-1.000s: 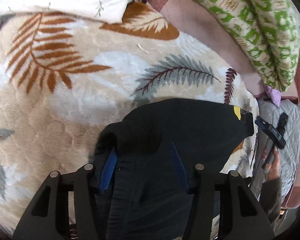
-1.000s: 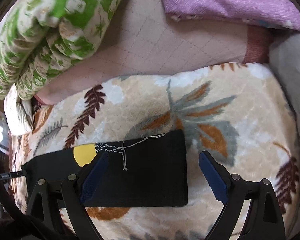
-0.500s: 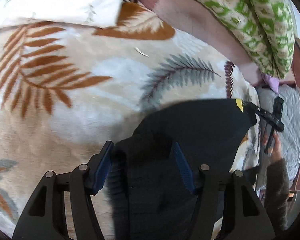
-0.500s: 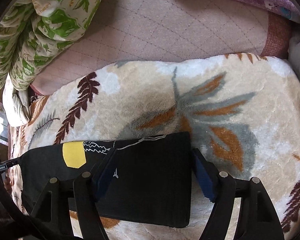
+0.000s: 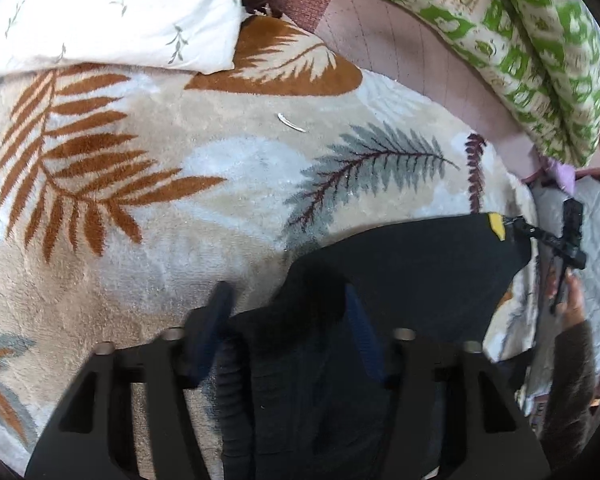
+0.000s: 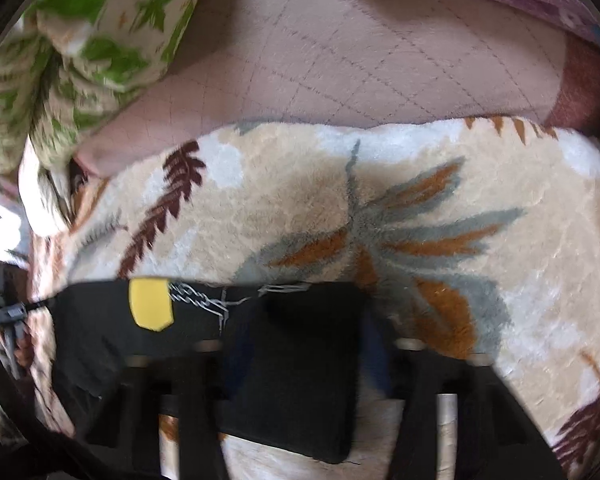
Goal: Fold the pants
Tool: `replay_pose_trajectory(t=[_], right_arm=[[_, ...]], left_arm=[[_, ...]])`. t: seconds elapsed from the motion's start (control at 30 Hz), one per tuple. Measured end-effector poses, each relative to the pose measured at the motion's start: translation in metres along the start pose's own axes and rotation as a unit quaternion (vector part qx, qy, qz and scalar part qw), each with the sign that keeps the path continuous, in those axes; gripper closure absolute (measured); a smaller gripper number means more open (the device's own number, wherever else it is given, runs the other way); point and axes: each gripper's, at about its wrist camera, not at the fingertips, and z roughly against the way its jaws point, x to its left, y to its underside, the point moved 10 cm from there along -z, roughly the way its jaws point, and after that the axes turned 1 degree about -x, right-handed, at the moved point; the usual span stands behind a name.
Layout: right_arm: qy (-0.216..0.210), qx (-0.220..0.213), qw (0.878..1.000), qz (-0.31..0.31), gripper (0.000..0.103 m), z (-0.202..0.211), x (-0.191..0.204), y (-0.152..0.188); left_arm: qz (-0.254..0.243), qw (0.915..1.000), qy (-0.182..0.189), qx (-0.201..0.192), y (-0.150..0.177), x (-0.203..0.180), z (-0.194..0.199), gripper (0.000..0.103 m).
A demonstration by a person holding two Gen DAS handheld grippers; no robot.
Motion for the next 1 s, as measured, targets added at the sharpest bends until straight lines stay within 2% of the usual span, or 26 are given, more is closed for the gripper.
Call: replay_pose_trajectory(t=[0.03,0.1,0.2,0.43,0.57,1.0], right_arm=[[-0.005,-0.004,1.000,0.005,0.087,0.001,0.003,0.000],[0.003,-0.016,1.000,0.026,0.089,0.006,0.009,0.001],[0.008,-0.034,0.999,0.017,0.089,0.018,0.011,0.000],[0.040,-0.057,0.996,0.052,0.089,0.057,0.034,0.016],[0.049,-0.072,0.994,0.061,0.089,0.087,0.045,0.036],[0.062,-0.097,0.988,0.100,0.089,0.159,0.076,0.137]], left_arm=[[0.001,1.0000,-0.008,0.005,0.001,0.000,-0.002,0.076],[0.015,0.9998,-0.008,0.001,0.003,0.001,0.001,0.077],[0.016,0.9996,-0.019,-0.012,0.003,-0.003,0.008,0.078],[0.025,0.9983,-0.027,-0.046,0.010,-0.013,0.043,0.080],[0.036,0.9974,-0.015,-0.061,0.024,-0.012,0.069,0.080],[0.045,0.9955,0.018,-0.081,0.085,-0.036,0.105,0.080]])
